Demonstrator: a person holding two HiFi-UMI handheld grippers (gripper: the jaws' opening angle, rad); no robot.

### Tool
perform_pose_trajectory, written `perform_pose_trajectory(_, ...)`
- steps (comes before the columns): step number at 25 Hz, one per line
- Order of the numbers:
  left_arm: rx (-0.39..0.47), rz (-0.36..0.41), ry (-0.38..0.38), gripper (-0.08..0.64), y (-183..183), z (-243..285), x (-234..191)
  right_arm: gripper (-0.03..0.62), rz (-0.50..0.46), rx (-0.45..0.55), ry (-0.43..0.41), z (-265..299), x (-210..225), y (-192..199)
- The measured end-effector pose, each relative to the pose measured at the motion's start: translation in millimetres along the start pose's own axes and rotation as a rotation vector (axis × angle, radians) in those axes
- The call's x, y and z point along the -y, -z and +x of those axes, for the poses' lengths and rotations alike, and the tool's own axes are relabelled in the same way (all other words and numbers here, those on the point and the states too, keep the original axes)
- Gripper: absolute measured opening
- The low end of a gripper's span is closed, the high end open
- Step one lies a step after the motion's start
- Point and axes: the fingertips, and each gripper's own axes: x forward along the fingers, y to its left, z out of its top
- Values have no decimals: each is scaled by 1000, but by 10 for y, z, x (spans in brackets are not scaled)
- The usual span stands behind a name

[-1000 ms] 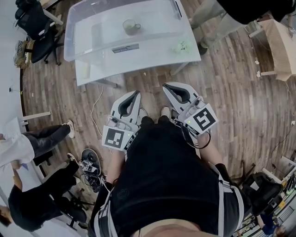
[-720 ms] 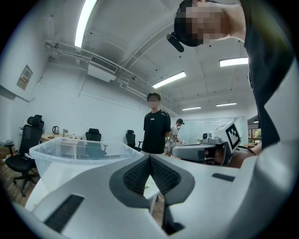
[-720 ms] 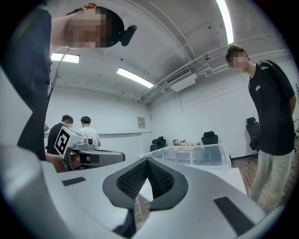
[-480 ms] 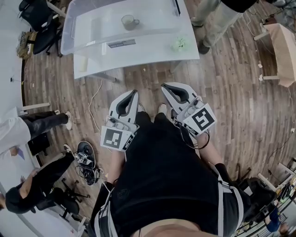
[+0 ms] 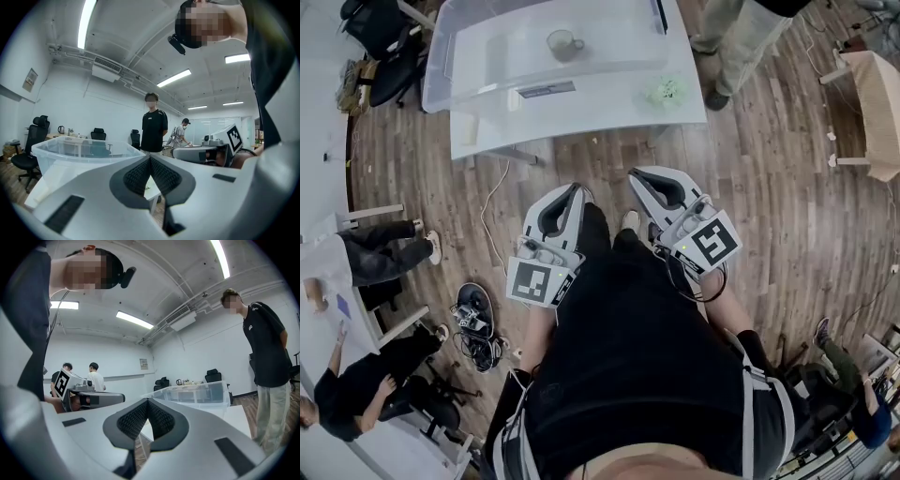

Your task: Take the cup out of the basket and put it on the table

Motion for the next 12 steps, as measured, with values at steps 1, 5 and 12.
perform_pose_trajectory(1, 2, 1, 3, 18, -11, 16, -33, 17, -2, 0, 1, 34, 15, -8)
perform_pose_trajectory(5, 6, 1, 20, 18, -33, 104, -209, 17, -13, 3, 16, 198, 90, -49)
perform_pose_trajectory(12, 11, 12, 61, 18, -159, 308, -683, 17, -25, 4, 38, 662, 246, -144)
